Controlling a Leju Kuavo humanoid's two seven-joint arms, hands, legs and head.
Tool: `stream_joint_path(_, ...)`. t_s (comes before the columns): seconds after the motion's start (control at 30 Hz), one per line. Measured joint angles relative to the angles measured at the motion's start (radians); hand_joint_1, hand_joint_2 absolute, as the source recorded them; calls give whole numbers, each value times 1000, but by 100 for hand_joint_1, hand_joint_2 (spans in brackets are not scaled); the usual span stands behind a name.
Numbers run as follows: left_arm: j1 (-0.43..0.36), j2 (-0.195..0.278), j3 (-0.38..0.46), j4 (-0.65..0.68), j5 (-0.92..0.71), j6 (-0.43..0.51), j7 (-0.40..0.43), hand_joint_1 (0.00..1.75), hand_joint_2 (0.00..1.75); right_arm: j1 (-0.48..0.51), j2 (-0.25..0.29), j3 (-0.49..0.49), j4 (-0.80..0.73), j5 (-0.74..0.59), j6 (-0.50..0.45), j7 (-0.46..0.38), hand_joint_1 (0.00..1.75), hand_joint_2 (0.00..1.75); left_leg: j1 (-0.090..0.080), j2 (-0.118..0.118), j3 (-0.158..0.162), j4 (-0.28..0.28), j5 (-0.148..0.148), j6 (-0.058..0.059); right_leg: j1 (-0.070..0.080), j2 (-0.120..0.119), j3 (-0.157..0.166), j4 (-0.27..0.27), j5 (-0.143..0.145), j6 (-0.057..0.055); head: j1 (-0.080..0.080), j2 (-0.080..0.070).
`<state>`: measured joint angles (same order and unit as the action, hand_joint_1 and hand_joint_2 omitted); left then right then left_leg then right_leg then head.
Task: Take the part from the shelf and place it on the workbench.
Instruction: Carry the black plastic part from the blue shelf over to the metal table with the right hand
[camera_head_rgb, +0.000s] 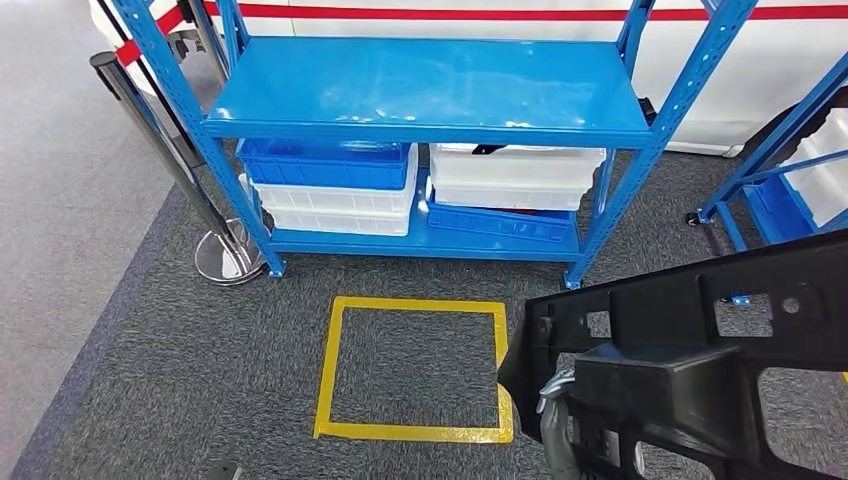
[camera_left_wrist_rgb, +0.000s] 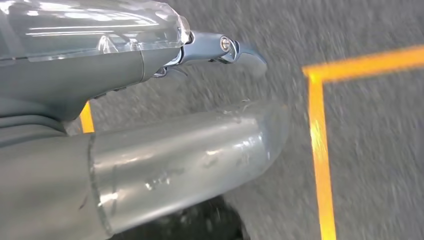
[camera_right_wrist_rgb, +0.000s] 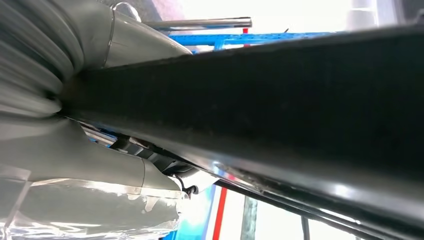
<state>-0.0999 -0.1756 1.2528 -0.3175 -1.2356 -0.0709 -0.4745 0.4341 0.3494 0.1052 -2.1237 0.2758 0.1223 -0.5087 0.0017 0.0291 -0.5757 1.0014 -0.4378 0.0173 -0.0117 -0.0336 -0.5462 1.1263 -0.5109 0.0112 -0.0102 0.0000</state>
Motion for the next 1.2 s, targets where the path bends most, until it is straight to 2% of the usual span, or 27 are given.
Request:
stream_joint_path(0.03, 6, 14, 2, 1, 6, -5, 6, 0, 0, 1, 0, -2, 0, -11, 0, -11, 175, 175, -1, 5, -7, 8, 2, -4, 3, -12, 37, -58, -10, -5, 0, 0)
stream_joint_path(0.07, 12, 30, 6, 2, 13, -12, 13, 0, 0, 3, 0, -2, 0, -23, -1, -24, 175, 175, -3, 9, -11, 14, 4, -9, 6, -19, 56, -95, -25, -12, 1, 0)
stream_joint_path(0.1, 18, 49, 12, 5, 20, -22, 22, 0, 0, 8, 0, -3, 0, -36, -2, -40, 175, 175, -3, 16, -12, 17, 7, -16, 10, -15, 61, -109, -32, -20, 2, 0)
stream_joint_path(0.17, 28, 84, 24, 11, 31, -45, 39, 0, 0, 22, -1, -9, 0, -58, -4, -66, 175, 175, 0, 22, -16, 22, 4, -30, 9, 1, 53, -115, -24, -40, 2, 0)
stream_joint_path(0.2, 32, 99, 29, 13, 35, -52, 45, 0, 0, 28, -1, -14, 0, -67, -4, -74, 175, 175, 2, 16, -22, 38, -12, -37, 8, 8, 49, -117, -17, -49, 0, 0)
stream_joint_path(0.27, 38, 122, 38, 17, 41, -57, 54, 0, 0, 38, 0, -26, -1, -81, -3, -81, 175, 175, 5, -7, -54, 127, -81, -47, 7, 22, 39, -119, -6, -62, -4, 0)
stream_joint_path(0.33, 43, 136, 48, 20, 44, -56, 63, 0, 0, 48, 0, -43, -1, -93, -1, -83, 175, 175, 6, -18, -96, 254, -148, -50, 10, 39, 28, -117, 3, -65, -6, 0)
stream_joint_path(0.37, 45, 141, 51, 21, 46, -55, 67, 0, 0, 54, 0, -52, -1, -98, 0, -83, 175, 175, 6, -20, -103, 289, -156, -49, 11, 49, 23, -115, 7, -65, -6, 0)
stream_joint_path(0.4, 46, 144, 54, 22, 49, -54, 71, 0, 0, 59, 0, -61, -2, -103, 0, -83, 175, 175, 6, -21, -94, 286, -144, -46, 12, 59, 18, -113, 10, -64, -6, 0)
stream_joint_path(0.43, 46, 145, 57, 23, 51, -53, 75, 0, 0, 64, 0, -68, -4, -107, -1, -83, 175, 175, 5, -26, -65, 243, -116, -42, 14, 69, 16, -110, 11, -63, -7, 0)
stream_joint_path(0.5, 47, 149, 64, 24, 54, -52, 83, 0, 0, 73, 0, -82, -12, -114, -8, -83, 175, 175, 5, -69, 16, 105, -63, -25, 14, 89, 11, -106, 13, -60, -4, 0)
stream_joint_path(0.57, 53, 152, 71, 25, 57, -51, 93, 0, 0, 82, 1, -95, -20, -119, -21, -83, 175, 175, 4, -109, 61, 22, -48, -15, 9, 109, 4, -104, 19, -51, -2, 0)
stream_joint_path(0.6, 55, 153, 74, 26, 58, -50, 99, 0, 0, 89, 1, -102, -25, -121, -29, -83, 175, 175, 2, -111, 67, 12, -50, -13, 7, 121, -1, -104, 23, -44, -1, 0)
stream_joint_path(0.63, 57, 154, 76, 26, 59, -47, 104, 0, 0, 100, 2, -110, -31, -122, -36, -84, 175, 175, 1, -100, 68, 2, -48, -13, 5, 132, -5, -106, 27, -37, -2, 0)
stream_joint_path(0.67, 57, 153, 78, 27, 59, -45, 109, 0, 0, 113, 2, -117, -38, -124, -43, -87, 175, 175, 2, -85, 71, -9, -44, -11, 5, 132, -8, -104, 27, -31, -2, 0)
stream_joint_path(0.73, 57, 151, 82, 29, 57, -42, 118, 0, 0, 132, 3, -130, -52, -127, -56, -95, 175, 175, 8, -56, 75, -31, -36, -3, 9, 98, -30, -66, -1, -19, 3, 0)
stream_joint_path(0.8, 59, 148, 88, 32, 53, -41, 128, 0, 0, 141, 2, -141, -62, -130, -70, -102, 175, 175, 9, -28, 74, -36, -32, 3, 7, 55, -85, 44, -64, -9, 8, 0)
stream_joint_path(0.83, 61, 146, 91, 34, 52, -40, 132, 0, 0, 147, 2, -146, -66, -131, -78, -104, 175, 175, 9, -12, 73, -35, -33, 3, 4, 47, -115, 104, -88, -4, 9, 0)
stream_joint_path(0.87, 61, 144, 93, 36, 50, -40, 135, 0, 0, 154, 2, -152, -70, -132, -85, -106, 175, 175, 9, 2, 72, -33, -34, 3, 1, 43, -135, 144, -97, 1, 9, 0)
stream_joint_path(0.9, 61, 142, 94, 38, 49, -40, 137, 0, 0, 160, 2, -157, -74, -133, -93, -108, 175, 175, 9, 16, 71, -31, -35, 2, -2, 39, -137, 150, -87, 5, 9, 0)
stream_joint_path(0.93, 60, 141, 95, 40, 46, -40, 138, 0, 0, 165, 2, -161, -79, -133, -100, -110, 175, 175, 9, 28, 70, -27, -37, 0, -5, 33, -119, 117, -60, 7, 9, 0)
stream_joint_path(0.97, 59, 139, 95, 41, 44, -40, 139, 0, 0, 169, 2, -164, -84, -133, -109, -112, 175, 175, 9, 40, 70, -23, -41, -4, -7, 19, -85, 56, -26, 9, 9, 0)
stream_joint_path(1.03, 58, 136, 95, 43, 39, -39, 137, 0, 0, 173, 2, -167, -95, -130, -131, -116, 175, 175, 5, 59, 69, -11, -50, -15, -4, -20, -23, -61, 14, 0, 10, 0)
stream_joint_path(1.07, 57, 134, 95, 44, 38, -38, 136, 0, 0, 176, 2, -168, -100, -128, -141, -118, 175, 175, 3, 68, 69, -6, -54, -21, -2, -30, -9, -90, 19, -7, 9, 0)
stream_joint_path(1.1, 56, 133, 95, 44, 36, -37, 133, 0, 0, 178, 3, -169, -104, -126, -150, -120, 175, 175, 1, 76, 71, -4, -56, -27, 2, -30, -8, -98, 17, -15, 8, 0)
stream_joint_path(1.17, 50, 130, 95, 46, 31, -36, 128, 0, 0, 185, 3, -170, -112, -123, -162, -122, 175, 175, 4, 86, 75, -3, -59, -37, 2, -8, -13, -102, 24, -30, 6, 0)
stream_joint_path(1.2, 47, 128, 95, 47, 29, -35, 126, 0, 0, 187, 3, -170, -116, -122, -165, -123, 175, 175, 7, 72, 73, 6, -69, -43, 1, 1, -14, -105, 28, -36, 5, 0)
